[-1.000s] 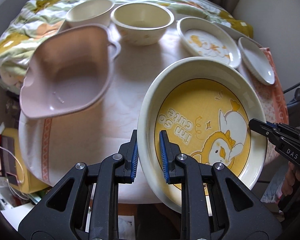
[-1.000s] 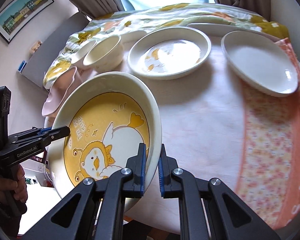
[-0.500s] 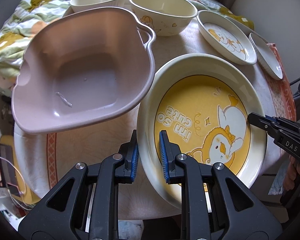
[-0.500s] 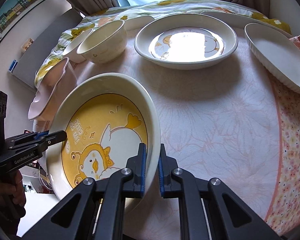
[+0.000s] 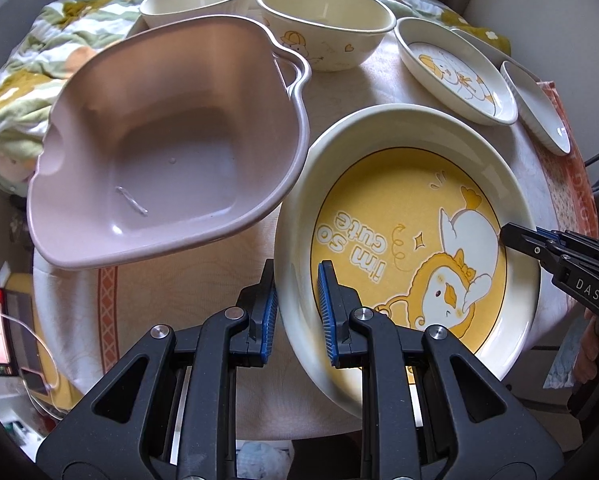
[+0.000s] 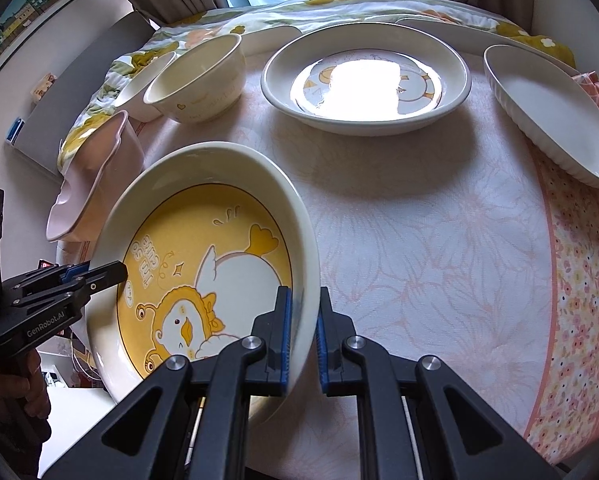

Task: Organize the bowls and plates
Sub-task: 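Lift the yellow duck bowl with both grippers and set it down nearer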

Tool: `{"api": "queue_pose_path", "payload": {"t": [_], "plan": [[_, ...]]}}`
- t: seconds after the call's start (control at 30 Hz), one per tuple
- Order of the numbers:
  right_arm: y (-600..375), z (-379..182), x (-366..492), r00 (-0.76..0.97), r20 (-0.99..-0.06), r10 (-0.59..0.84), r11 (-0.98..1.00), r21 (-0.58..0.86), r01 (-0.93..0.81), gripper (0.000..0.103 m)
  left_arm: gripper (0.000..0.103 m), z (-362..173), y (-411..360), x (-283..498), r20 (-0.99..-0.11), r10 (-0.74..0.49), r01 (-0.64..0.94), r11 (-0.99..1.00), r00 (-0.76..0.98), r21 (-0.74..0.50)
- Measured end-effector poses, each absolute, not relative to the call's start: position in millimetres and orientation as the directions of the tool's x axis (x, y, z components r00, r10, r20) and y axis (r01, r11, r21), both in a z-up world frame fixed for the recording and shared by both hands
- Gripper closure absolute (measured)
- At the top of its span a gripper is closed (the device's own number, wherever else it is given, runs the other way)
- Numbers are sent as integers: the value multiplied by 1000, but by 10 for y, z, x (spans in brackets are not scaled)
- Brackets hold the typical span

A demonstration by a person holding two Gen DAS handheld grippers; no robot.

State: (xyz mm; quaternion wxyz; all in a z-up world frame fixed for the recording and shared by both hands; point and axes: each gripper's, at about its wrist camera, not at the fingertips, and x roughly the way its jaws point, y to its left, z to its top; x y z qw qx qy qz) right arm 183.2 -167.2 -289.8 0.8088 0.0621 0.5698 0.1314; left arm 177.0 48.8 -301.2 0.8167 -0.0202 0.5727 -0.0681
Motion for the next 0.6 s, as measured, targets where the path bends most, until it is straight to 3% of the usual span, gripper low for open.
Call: {"api": "queue_pose_path", "payload": {"t": [0.3,0.33,0.4,0.43,0.47,0.53,0.6], "plan": [[-1744,-2858,1803,336,-897,288,957,256,-136,92,82,-2955,487,1685,-935,-89,49,996,343,-76],[-1750,-2846,1799,335,-897,288,957,257,-135,92,75,-2928,483,1669,-933,-88,47,996,349,-77],[-1764,-2794,1784,343,-896,282,959,249,-139,92,46,-2852,467,1621,-925,-81,42,997,370,-70],[-1778,-2753,1779,351,-894,279,960,245,-138,92,25,-2794,455,1593,-917,-79,40,997,390,-68],[-1792,-2713,1774,356,-892,277,960,243,-137,90,19,-2709,449,1557,-906,-76,37,997,416,-66],[-1833,-2592,1766,374,-887,272,962,239,-133,74,17,-2551,416,1512,-895,-64,34,998,441,-54],[-1893,-2431,1741,395,-877,274,962,245,-123,11,15,-2363,391,1487,-886,-59,42,998,461,-45]]}}
